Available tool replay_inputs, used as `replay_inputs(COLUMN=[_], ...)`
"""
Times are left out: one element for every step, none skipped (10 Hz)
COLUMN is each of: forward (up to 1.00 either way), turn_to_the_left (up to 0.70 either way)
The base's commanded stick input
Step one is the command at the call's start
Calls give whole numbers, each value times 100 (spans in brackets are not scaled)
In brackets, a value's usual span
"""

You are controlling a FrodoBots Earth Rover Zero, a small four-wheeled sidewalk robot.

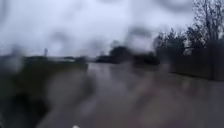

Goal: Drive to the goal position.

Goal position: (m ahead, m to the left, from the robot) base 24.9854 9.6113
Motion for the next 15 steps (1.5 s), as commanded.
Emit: replay_inputs(forward=[70,70,70,70,70,70,70,70,70,70,70,70,70,70,70], turn_to_the_left=[0,0,0,0,0,0,0,0,0,0,0,0,0,0,0])
